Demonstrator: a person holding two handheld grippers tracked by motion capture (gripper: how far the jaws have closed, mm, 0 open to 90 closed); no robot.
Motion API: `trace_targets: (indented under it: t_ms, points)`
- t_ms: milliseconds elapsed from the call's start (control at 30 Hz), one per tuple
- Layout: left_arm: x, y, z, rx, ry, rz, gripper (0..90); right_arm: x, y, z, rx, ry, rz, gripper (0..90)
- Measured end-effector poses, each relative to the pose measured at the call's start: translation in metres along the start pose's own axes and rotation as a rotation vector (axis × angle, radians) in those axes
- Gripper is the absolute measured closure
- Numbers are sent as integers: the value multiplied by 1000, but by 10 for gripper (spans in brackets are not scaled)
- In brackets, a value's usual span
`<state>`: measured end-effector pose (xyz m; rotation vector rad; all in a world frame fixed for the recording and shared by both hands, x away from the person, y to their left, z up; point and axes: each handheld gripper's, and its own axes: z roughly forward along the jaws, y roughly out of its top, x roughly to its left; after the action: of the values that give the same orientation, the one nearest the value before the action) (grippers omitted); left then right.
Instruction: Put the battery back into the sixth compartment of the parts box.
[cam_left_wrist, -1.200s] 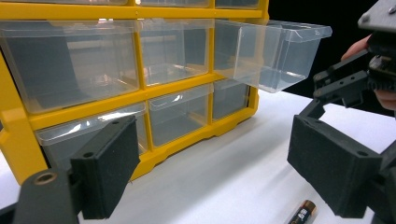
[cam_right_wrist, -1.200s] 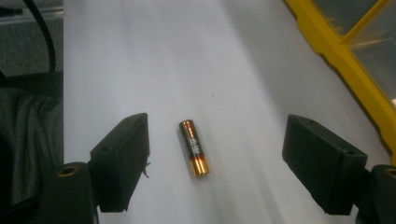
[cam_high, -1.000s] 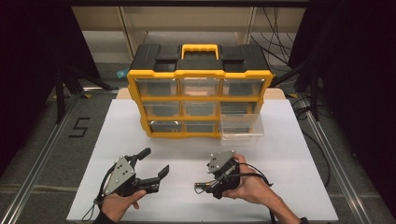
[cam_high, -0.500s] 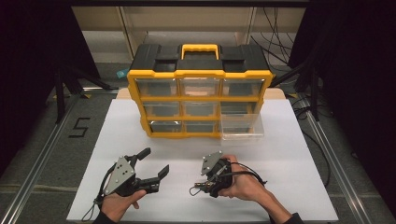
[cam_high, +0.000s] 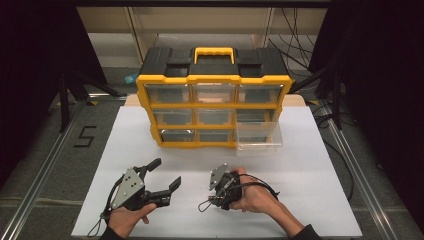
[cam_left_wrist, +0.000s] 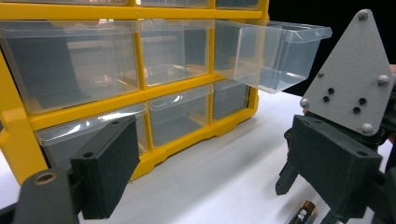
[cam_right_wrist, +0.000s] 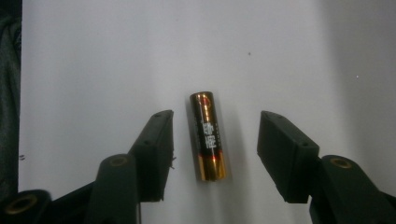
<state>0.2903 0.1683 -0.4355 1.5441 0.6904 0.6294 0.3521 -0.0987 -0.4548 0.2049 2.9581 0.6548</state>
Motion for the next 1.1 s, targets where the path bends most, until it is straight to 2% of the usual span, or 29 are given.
trace_targets:
  t_ms: [167, 200, 300, 633, 700, 767, 800, 900, 933, 1000, 1100]
  points:
    - [1, 0, 0, -1, -1, 9, 162, 0, 0, 3, 16, 11, 14, 513]
    - [0, 0, 0, 0, -1, 7, 162, -1, 1, 4, 22, 9, -3, 534]
    - [1, 0, 0, -1, -1, 8, 162, 0, 1, 6, 25, 19, 7, 557]
    - [0, 0, 0, -2, -1, -1, 162, -4, 1, 11, 61, 15, -10, 659]
    - [0, 0, 0, -1, -1, -2, 162, -3, 2, 11, 72, 38, 18, 682]
    - [0, 0, 0, -2, -2, 1, 162, -3, 2, 10, 79, 39, 20, 704]
    - [0, 0, 0, 0, -2, -1, 162, -4, 2, 10, 88, 34, 1, 718]
    - [0, 0, 0, -1, -2, -1, 162, -4, 3, 11, 94, 42, -1, 745]
    - [0, 0, 0, -1, -2, -2, 162, -6, 3, 12, 82, 47, -23, 760]
    - [0, 0, 0, -1, -2, -2, 162, -4, 4, 11, 102, 45, -4, 763]
    - [-1, 0, 0, 0, -2, -4, 162, -4, 5, 11, 106, 48, -5, 766]
